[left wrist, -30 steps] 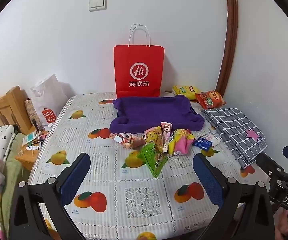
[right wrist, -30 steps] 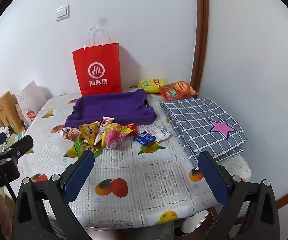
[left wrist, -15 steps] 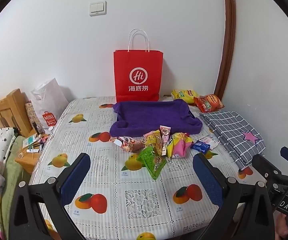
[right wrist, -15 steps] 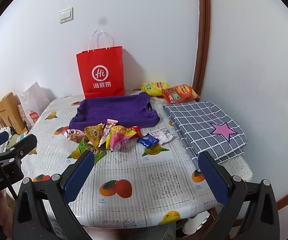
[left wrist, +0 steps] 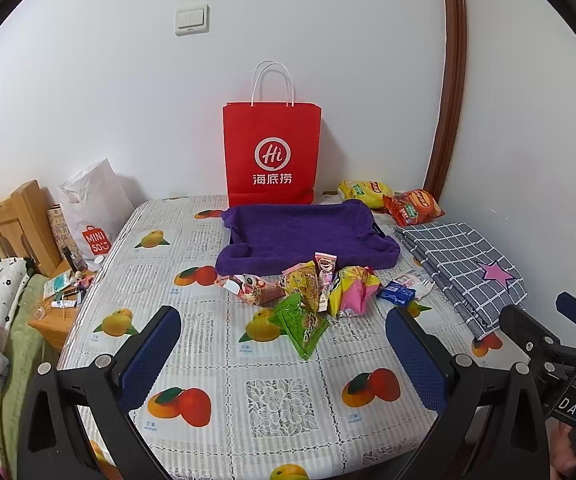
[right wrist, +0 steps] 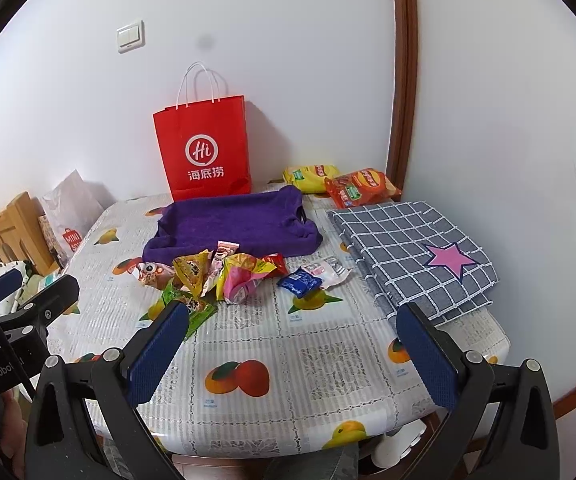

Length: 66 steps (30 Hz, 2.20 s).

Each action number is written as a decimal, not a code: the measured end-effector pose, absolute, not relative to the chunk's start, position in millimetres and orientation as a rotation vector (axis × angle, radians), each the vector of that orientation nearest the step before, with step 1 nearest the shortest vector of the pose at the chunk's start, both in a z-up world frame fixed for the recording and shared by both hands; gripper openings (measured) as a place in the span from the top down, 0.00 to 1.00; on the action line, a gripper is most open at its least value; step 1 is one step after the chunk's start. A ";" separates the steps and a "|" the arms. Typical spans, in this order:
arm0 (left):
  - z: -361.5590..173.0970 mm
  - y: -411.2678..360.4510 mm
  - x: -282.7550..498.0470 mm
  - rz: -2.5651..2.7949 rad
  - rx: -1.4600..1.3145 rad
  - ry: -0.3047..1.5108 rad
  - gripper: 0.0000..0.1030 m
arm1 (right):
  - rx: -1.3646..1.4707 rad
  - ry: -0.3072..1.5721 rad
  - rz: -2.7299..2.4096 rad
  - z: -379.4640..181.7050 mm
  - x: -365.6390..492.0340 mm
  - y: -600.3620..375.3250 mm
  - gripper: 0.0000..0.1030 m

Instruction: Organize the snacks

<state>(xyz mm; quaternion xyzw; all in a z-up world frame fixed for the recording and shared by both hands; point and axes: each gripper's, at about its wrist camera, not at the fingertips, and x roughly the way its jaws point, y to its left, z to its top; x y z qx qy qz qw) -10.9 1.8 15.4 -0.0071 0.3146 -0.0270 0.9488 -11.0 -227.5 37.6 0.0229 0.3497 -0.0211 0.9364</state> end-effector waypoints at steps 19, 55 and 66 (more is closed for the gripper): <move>14.5 0.0 -12.0 -0.052 -0.015 0.640 0.00 | 0.050 0.712 -0.037 35.3 -13.6 -225.7 0.01; 18.5 -2.4 -10.6 -0.064 -0.019 0.631 0.00 | 0.049 0.694 -0.036 39.7 -14.3 -222.7 0.01; 10.5 4.6 -1.3 -0.071 -0.036 0.644 0.00 | 0.052 0.692 -0.032 36.4 -7.5 -220.9 0.01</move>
